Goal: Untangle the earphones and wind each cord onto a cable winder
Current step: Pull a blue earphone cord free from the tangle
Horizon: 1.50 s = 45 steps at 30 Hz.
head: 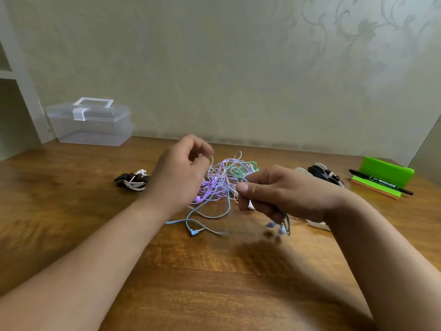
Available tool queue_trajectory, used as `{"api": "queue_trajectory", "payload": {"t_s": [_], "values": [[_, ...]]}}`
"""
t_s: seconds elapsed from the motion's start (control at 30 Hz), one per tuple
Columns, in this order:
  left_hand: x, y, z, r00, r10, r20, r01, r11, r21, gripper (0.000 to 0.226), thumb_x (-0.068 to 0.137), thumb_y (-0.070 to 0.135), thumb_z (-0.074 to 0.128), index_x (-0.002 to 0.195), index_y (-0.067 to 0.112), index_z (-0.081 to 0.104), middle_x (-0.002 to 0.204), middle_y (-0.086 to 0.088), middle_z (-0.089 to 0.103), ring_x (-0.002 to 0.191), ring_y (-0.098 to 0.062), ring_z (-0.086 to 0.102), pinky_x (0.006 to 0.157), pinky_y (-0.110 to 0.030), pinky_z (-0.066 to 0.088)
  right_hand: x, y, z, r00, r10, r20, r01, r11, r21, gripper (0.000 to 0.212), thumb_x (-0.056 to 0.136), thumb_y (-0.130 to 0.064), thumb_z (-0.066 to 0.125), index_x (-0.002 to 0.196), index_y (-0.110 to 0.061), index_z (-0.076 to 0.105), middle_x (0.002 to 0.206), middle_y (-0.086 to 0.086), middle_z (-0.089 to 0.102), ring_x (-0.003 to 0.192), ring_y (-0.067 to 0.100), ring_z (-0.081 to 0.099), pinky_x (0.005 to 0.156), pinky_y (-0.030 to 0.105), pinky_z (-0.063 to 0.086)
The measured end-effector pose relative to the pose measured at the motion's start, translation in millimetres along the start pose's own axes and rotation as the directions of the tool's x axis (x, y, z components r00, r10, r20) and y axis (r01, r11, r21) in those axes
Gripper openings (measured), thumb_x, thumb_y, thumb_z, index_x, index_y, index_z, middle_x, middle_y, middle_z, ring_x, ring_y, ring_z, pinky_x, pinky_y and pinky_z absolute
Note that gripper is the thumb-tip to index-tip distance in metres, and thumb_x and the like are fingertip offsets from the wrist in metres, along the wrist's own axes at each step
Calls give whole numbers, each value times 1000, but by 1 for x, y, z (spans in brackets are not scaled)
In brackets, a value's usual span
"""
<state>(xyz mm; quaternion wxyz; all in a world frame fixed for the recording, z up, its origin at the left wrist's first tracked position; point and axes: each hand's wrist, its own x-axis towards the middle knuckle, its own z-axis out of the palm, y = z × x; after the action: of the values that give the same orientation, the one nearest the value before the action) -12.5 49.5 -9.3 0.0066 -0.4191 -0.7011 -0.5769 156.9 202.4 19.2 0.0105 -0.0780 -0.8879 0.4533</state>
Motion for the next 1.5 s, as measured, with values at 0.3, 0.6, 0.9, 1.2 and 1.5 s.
{"api": "queue_trajectory", "payload": {"t_s": [0.3, 0.6, 0.9, 1.2, 1.5], "values": [[-21, 8, 20, 870, 205, 448, -298, 943, 146, 41, 105, 52, 39, 95, 17, 59, 62, 19, 52, 60, -2, 48, 58, -23, 34, 5, 4, 1, 997, -19, -71, 11, 994, -105, 38, 107, -37, 55, 85, -11, 72, 57, -5, 55, 54, 15, 51, 58, 34, 47], [-1, 12, 1, 985, -18, 169, 101, 865, -492, 32, 90, 28, 57, 64, 18, 41, 56, -1, 29, 46, -16, 30, 56, -38, 42, 5, 12, -11, 993, 37, -109, 19, 882, 471, 40, 95, -29, 57, 116, 3, 70, 107, 26, 76, 90, 33, 76, 92, 52, 58], [2, 4, -6, 984, 61, 167, 68, 736, -673, 18, 73, 25, 65, 57, 19, 57, 63, -15, 40, 43, -18, 41, 54, -44, 36, 4, 16, -18, 913, 192, -359, -96, 958, 269, 39, 102, -40, 63, 87, -5, 63, 55, -1, 34, 42, 11, 28, 40, 21, 28], [-14, 11, 13, 879, 25, 476, 83, 976, -203, 28, 94, 40, 61, 106, 15, 61, 68, -7, 68, 51, -16, 46, 65, -47, 57, 12, 9, -8, 896, -24, -443, 129, 969, 209, 37, 95, -39, 71, 85, -4, 65, 57, -2, 43, 51, 12, 34, 48, 23, 30], [-15, 12, 15, 921, 45, 386, -5, 995, -104, 37, 110, 34, 44, 83, 19, 65, 72, -9, 63, 66, -11, 57, 61, -20, 47, 14, 7, -3, 925, -32, -378, 159, 938, 309, 32, 106, -26, 59, 85, -8, 74, 72, 12, 63, 60, 20, 54, 54, 28, 44]]}}
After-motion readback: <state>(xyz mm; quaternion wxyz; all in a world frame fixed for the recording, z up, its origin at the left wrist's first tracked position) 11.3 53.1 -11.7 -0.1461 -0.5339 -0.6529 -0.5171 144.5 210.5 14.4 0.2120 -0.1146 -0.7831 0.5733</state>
